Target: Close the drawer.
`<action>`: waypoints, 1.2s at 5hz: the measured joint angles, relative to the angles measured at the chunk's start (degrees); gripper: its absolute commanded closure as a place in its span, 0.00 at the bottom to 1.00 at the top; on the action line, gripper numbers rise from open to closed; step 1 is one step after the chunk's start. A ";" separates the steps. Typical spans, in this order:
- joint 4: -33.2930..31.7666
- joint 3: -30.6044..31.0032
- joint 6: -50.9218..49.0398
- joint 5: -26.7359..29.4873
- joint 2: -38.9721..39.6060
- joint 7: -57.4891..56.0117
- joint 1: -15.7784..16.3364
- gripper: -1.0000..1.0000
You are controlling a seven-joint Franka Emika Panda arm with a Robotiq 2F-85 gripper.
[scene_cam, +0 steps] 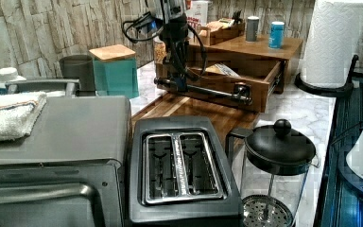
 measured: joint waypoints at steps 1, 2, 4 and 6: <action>-0.56 -0.26 3.08 -0.43 2.66 2.71 0.00 1.00; -1.12 -0.41 3.44 -0.69 3.99 2.77 0.02 1.00; -3.36 -0.45 3.47 -2.95 3.01 2.69 -0.95 1.00; -4.14 -1.24 7.69 -0.69 2.34 -6.74 -4.49 1.00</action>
